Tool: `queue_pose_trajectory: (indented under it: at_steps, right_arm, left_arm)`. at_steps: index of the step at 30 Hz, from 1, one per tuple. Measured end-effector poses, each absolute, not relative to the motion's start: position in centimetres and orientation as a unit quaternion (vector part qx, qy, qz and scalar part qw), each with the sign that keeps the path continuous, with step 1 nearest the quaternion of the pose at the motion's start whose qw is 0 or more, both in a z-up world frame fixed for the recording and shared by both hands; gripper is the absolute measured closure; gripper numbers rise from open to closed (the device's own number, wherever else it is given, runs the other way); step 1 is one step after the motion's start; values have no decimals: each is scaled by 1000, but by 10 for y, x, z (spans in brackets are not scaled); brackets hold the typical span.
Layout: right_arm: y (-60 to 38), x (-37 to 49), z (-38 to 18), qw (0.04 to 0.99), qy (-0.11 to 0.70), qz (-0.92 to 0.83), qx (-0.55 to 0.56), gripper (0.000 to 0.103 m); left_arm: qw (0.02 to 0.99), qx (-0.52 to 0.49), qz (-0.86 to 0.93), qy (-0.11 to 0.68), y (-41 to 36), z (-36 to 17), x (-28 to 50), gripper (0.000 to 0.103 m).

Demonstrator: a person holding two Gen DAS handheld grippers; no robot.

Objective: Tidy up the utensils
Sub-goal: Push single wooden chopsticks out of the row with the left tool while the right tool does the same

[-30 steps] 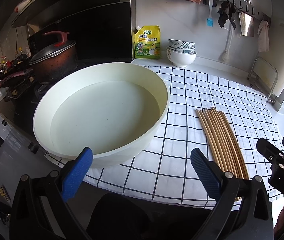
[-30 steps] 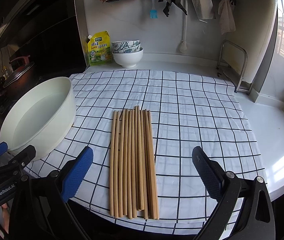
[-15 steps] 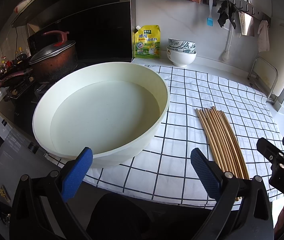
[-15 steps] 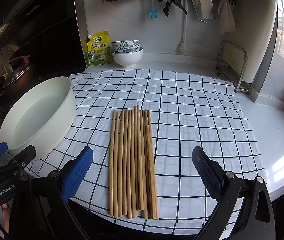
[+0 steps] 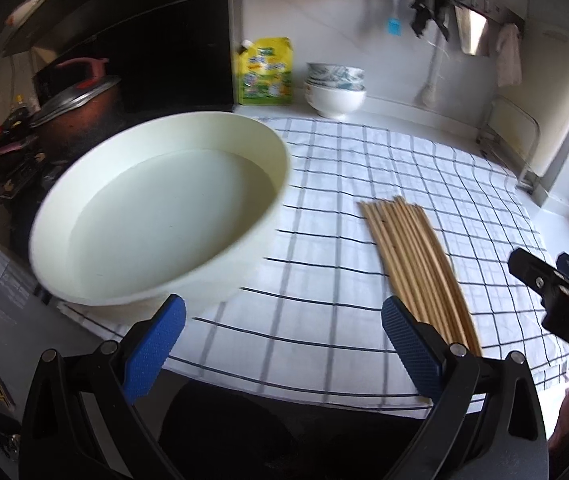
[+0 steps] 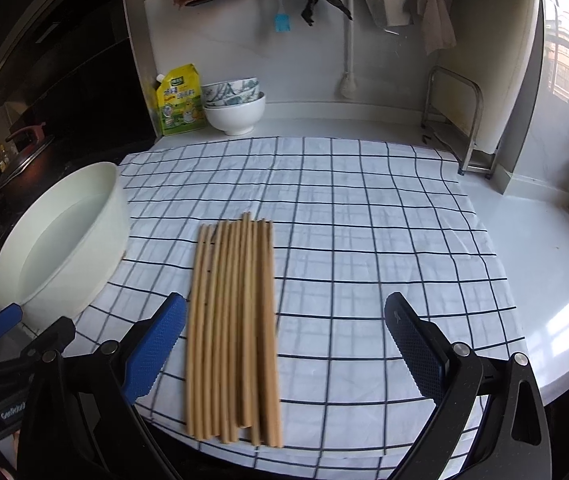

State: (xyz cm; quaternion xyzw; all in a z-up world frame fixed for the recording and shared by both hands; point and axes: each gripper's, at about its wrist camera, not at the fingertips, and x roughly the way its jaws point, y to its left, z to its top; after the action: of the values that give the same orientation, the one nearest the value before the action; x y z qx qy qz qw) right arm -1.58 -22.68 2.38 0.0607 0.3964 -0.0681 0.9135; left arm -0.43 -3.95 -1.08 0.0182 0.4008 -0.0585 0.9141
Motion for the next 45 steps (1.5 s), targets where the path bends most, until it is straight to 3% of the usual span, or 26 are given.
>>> queue_pose_trajectory:
  at_steps: [19,45]
  right_arm:
    - [-264,35,-48,866,493,-55,61,8]
    - [-259,34,-57,857,512,-46,24,8]
  left_arm:
    - [891,13,-52,451,-77,-56,20,6]
    - [884,15,-52,464,-88,-67,27,6]
